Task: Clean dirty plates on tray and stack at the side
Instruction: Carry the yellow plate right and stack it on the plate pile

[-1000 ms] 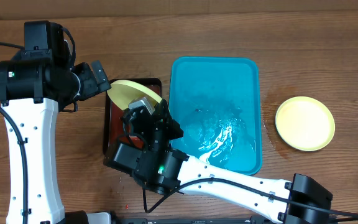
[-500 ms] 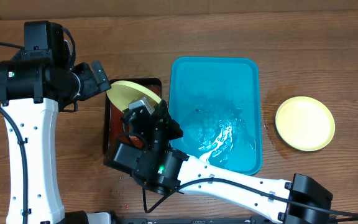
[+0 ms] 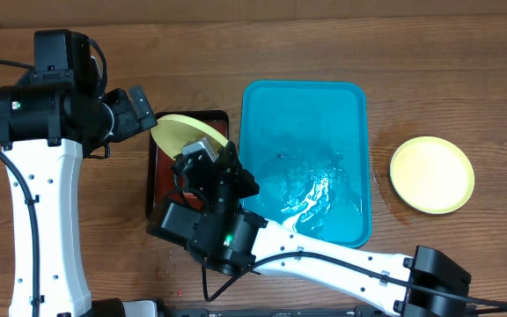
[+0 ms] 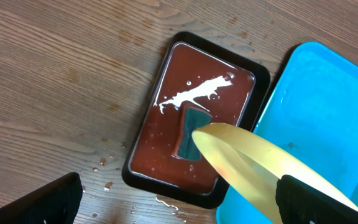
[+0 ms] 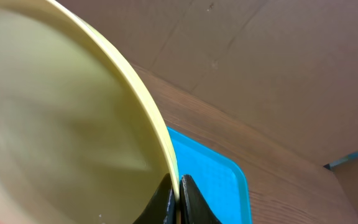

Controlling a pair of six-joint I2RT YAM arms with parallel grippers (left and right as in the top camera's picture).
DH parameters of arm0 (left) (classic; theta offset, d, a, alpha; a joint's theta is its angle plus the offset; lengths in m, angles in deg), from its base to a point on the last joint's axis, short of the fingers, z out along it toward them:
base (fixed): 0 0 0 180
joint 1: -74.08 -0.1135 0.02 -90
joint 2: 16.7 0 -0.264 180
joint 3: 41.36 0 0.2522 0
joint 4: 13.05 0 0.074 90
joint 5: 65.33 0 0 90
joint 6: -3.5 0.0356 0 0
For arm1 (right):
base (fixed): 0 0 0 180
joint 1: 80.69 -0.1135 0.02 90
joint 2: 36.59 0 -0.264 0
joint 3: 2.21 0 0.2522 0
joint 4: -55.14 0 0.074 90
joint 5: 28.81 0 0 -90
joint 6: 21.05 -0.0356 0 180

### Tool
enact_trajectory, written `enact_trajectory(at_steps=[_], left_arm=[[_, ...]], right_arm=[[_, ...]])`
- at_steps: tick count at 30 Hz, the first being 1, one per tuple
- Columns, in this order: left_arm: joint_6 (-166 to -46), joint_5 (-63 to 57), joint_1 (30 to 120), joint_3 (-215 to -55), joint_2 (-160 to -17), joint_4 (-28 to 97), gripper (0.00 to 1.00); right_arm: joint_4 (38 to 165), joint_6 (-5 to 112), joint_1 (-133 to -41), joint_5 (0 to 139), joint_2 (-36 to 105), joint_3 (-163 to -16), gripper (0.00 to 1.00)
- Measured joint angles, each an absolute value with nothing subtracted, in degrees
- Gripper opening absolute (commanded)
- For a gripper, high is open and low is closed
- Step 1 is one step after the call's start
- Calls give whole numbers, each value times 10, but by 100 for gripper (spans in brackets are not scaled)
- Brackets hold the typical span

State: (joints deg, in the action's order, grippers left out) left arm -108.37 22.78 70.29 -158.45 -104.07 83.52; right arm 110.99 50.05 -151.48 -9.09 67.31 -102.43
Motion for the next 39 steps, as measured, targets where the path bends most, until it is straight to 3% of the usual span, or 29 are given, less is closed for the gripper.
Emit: enact_trajectory(at_steps=[5, 10, 16, 22, 27, 31, 39], left_arm=[[-1084, 228, 703, -1584, -1041, 835, 100], [-1084, 228, 703, -1584, -1041, 835, 100], [-1084, 228, 703, -1584, -1041, 835, 100], [-1084, 228, 703, -1584, -1041, 836, 100], [-1083, 228, 703, -1584, -1041, 836, 100], [-1084, 228, 703, -1584, -1041, 835, 100], [-1084, 228, 703, -1584, -1041, 836, 100]], right_arm=[[1118, 483, -1496, -45, 673, -1024, 4], [1133, 429, -1412, 139, 673, -1024, 4], [1144, 402, -1194, 479, 672, -1027, 4], [1194, 398, -989, 698, 630, -1028, 4], [1320, 393, -820, 731, 574, -1039, 4], [1404, 391, -742, 679, 567, -1030, 4], [1327, 391, -637, 608, 568, -861, 4]])
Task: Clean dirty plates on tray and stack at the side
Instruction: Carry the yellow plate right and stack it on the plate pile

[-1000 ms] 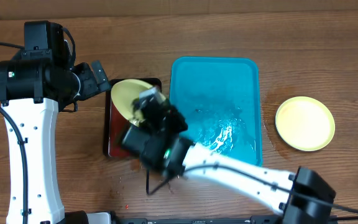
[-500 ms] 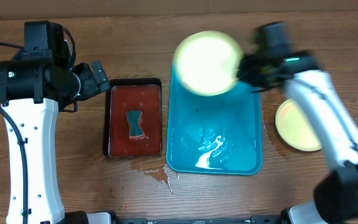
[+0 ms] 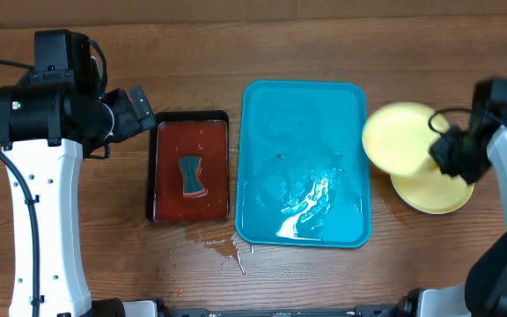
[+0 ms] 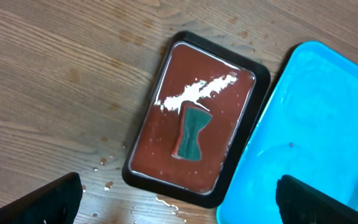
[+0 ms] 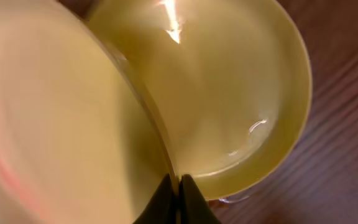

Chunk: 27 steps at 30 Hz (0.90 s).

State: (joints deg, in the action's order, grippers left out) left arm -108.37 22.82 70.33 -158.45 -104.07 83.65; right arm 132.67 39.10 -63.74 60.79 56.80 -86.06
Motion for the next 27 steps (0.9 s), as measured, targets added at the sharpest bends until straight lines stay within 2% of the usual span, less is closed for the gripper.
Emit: enact_trajectory(at_steps=[3, 9, 10, 12, 13, 20, 27], left_arm=[[-1084, 229, 703, -1584, -1041, 836, 100], [-1084, 230, 703, -1584, -1041, 836, 100], [-1083, 230, 703, -1584, -1041, 836, 100], [-1084, 230, 703, -1584, -1041, 836, 100], [-1083, 230, 703, -1584, -1041, 836, 100], [-1084, 230, 703, -1584, -1041, 836, 100], [-1084, 230, 703, -1584, -1041, 836, 100]], right_arm=[[1276, 391, -586, 616, 568, -787, 4], [1233, 395, -507, 672, 568, -729, 4], [1234, 398, -499, 678, 568, -726, 10], [1235, 400, -490, 682, 568, -725, 32], [1236, 402, -488, 684, 568, -725, 35], [1270, 414, -488, 688, 566, -725, 43], [1284, 457, -502, 739, 488, -733, 43]])
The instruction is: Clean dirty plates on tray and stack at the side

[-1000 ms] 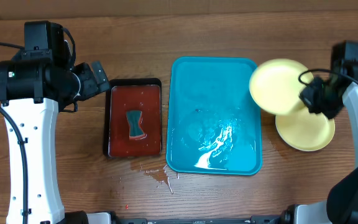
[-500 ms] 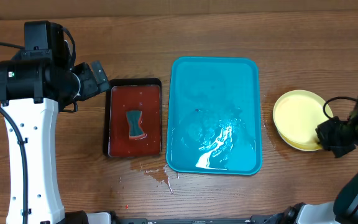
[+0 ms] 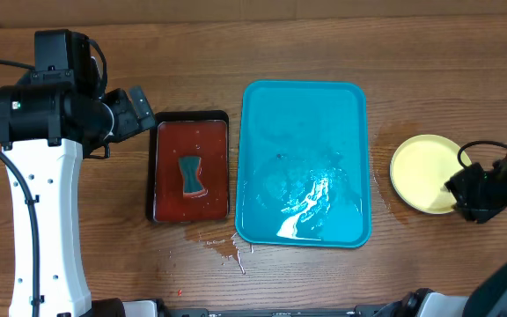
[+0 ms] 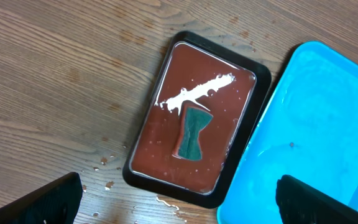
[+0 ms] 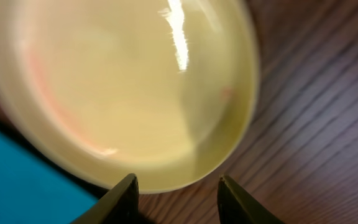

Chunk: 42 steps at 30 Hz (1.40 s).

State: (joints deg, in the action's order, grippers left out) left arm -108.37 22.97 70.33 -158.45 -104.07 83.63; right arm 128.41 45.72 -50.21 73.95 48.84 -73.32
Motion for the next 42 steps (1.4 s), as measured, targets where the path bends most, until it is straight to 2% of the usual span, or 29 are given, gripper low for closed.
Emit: enact_trajectory(at_steps=[5, 7, 9, 10, 15, 19, 30, 36, 42], left_arm=[[-1083, 230, 703, -1584, -1041, 836, 100], [-1084, 230, 703, -1584, -1041, 836, 100], [-1084, 230, 703, -1584, -1041, 836, 100], [-1084, 230, 703, -1584, -1041, 836, 100], [-1083, 230, 703, -1584, -1041, 836, 100], [-1084, 230, 703, -1584, -1041, 836, 100], [-1084, 230, 703, -1584, -1041, 836, 100], [-1083, 230, 703, -1584, -1041, 836, 100], [-1084, 230, 703, -1584, -1041, 836, 100]], right_arm=[[1272, 535, -581, 826, 373, -735, 47], [1254, 573, -644, 864, 310, -736, 53], [1236, 594, -696, 886, 259, -739, 65], [1220, 605, -729, 895, 229, -739, 100], [1170, 630, -833, 922, 133, -743, 100], [1167, 636, -869, 928, 102, -744, 100], [1207, 639, -872, 918, 107, -744, 100], [1113, 641, -872, 830, 75, -742, 100], [1044, 643, -872, 745, -50, -658, 100]])
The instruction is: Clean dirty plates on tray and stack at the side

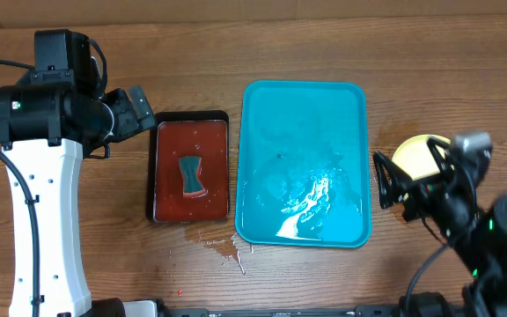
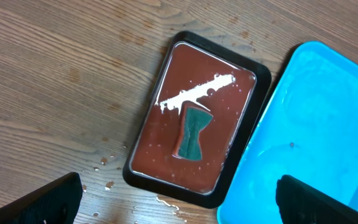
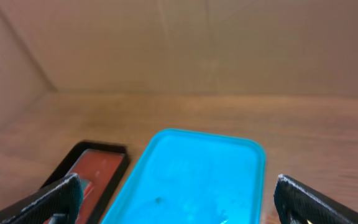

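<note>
The yellow plates (image 1: 415,151) lie stacked on the table right of the blue tray (image 1: 303,106); my right arm hides part of them. The tray is wet, with streaks of water on its floor. My right gripper (image 1: 384,180) hovers open beside the tray's right edge, facing the tray (image 3: 197,171); nothing is between its fingers (image 3: 58,198). A green sponge (image 2: 191,132) lies in red liquid in a black basin (image 2: 146,182). High over the basin's left side, my left gripper (image 2: 179,183) stands open and empty, and it also shows as the left gripper (image 1: 139,110) in the overhead view.
Water drops and a small puddle (image 1: 223,245) lie on the wooden table in front of the black basin (image 1: 152,167). A cardboard wall (image 3: 179,43) stands behind the table.
My right gripper was open at the right side of the plate stack. Now it sits left of the stack, raised and facing the blue tray. The left arm has not moved.
My right gripper first held a yellow plate tilted over the black basin. Then it held that plate just above the plate lying right of the tray. Then the plate lay on the stack with the gripper open beside it, and now the gripper is away from it.
</note>
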Controlling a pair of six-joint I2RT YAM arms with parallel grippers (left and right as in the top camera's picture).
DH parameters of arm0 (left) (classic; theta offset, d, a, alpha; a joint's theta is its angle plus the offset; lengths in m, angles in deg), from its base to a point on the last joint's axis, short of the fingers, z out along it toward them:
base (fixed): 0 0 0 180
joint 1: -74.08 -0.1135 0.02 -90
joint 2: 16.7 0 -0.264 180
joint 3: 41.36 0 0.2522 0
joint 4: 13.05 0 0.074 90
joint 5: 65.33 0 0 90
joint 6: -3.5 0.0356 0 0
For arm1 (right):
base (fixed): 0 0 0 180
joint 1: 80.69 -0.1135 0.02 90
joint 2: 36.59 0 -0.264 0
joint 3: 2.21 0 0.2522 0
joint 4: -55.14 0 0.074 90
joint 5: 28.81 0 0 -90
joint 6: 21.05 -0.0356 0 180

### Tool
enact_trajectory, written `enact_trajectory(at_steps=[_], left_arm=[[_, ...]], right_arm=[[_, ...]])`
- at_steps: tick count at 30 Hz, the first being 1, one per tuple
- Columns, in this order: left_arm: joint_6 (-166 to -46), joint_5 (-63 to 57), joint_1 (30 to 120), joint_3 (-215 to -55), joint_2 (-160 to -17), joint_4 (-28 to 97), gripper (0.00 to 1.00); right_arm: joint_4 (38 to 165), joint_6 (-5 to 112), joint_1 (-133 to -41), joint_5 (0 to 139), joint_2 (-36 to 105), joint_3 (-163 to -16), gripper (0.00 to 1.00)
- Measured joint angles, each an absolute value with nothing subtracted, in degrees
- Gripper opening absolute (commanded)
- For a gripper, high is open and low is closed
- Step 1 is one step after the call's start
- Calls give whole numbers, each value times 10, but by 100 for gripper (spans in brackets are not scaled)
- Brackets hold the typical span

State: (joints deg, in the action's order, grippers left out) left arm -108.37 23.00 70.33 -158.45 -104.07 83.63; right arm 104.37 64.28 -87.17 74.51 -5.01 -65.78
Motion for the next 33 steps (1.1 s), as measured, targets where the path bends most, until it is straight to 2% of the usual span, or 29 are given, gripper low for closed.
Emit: enact_trajectory(at_steps=[11, 16, 24, 33], left_arm=[[-1084, 230, 703, -1584, -1041, 836, 100], [-1084, 230, 703, -1584, -1041, 836, 100], [-1084, 230, 703, -1584, -1041, 836, 100], [-1083, 230, 703, -1584, -1041, 836, 100]], right_arm=[[971, 645, -872, 712, -286, -419, 100], [892, 645, -872, 710, -352, -320, 100], [711, 645, -872, 708, -357, -187, 100], [698, 645, -872, 708, -358, -170, 100]])
